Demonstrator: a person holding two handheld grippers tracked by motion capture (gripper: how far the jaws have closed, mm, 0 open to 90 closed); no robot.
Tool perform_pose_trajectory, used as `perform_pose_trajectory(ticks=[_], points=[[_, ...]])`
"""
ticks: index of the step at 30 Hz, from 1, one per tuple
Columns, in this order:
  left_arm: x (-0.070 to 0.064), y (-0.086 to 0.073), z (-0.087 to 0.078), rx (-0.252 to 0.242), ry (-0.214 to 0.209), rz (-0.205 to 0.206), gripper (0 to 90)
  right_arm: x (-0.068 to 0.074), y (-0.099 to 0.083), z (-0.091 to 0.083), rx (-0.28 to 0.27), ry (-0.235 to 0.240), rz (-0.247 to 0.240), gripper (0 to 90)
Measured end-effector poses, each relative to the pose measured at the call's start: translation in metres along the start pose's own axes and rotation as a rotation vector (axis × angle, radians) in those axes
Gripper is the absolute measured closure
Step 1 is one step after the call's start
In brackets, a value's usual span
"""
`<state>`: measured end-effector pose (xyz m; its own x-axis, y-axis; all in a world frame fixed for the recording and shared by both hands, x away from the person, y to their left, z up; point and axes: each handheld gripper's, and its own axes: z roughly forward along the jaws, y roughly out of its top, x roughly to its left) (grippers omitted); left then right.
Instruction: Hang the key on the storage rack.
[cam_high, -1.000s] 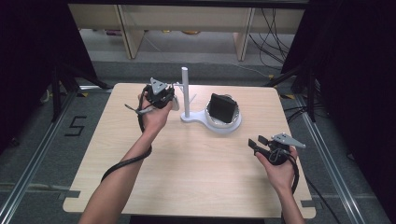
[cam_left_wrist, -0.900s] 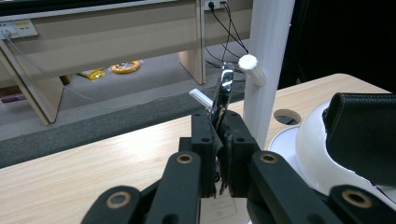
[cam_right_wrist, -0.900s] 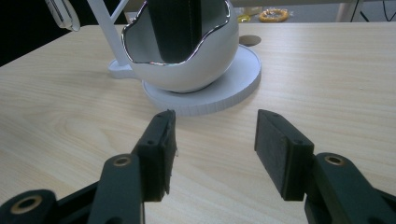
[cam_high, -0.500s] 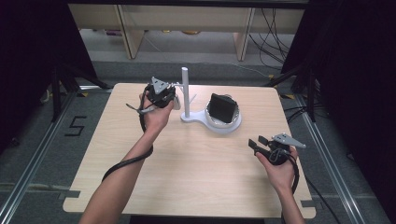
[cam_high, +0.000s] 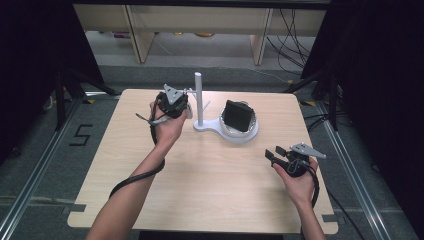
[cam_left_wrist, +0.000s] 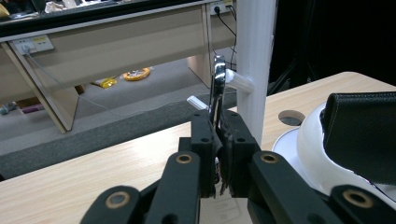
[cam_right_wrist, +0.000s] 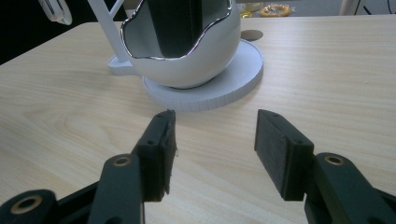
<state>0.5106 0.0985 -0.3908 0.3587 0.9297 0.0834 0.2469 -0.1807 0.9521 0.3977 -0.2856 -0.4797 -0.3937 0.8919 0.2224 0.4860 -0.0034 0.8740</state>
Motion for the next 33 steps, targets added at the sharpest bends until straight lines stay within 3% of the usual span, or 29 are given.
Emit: perform_pose_trajectory(ticks=[4,5,7,8,9,15,16,18,28,30,31,33], points=[[-0.002,0.001,-0.002,-0.006,0.014,0.032,84.4,-0.003,0.000,0.000,0.000,-0.002,-0.027,49.3],[-0.003,0.000,-0.002,-0.002,0.012,0.035,84.4,0.000,-0.001,0.000,0.007,0.002,0.009,49.3],[-0.002,0.000,-0.003,-0.003,0.021,0.051,84.4,-0.001,-0.002,0.001,0.007,0.001,0.012,49.3],[-0.003,0.000,-0.003,-0.005,0.022,0.050,84.3,-0.005,-0.002,0.002,-0.007,0.005,-0.033,49.2],[-0.003,0.000,-0.003,-0.004,0.026,0.052,84.3,-0.005,-0.002,0.003,-0.007,0.005,-0.033,49.2],[-0.006,0.000,-0.005,-0.004,0.034,0.076,84.0,-0.004,-0.002,0.002,0.002,0.008,-0.016,49.2],[-0.008,0.000,-0.006,-0.007,0.035,0.082,84.0,-0.001,-0.003,0.002,0.006,0.000,0.024,49.2],[-0.008,0.000,-0.006,-0.008,0.038,0.090,83.8,-0.001,-0.003,0.002,0.004,0.001,0.018,49.2],[-0.014,0.001,-0.009,-0.025,0.014,0.103,83.8,-0.001,-0.003,0.001,0.017,-0.004,0.019,49.2],[-0.013,0.001,-0.009,-0.029,0.013,0.097,78.3,0.000,-0.003,0.001,0.021,-0.002,0.025,49.2],[-0.012,0.000,-0.009,-0.030,-0.006,0.089,77.0,-0.004,-0.002,0.002,0.004,-0.001,-0.021,49.2],[-0.010,-0.002,-0.011,-0.032,-0.016,0.079,75.3,-0.003,-0.003,0.002,-0.004,0.003,-0.019,49.2]])
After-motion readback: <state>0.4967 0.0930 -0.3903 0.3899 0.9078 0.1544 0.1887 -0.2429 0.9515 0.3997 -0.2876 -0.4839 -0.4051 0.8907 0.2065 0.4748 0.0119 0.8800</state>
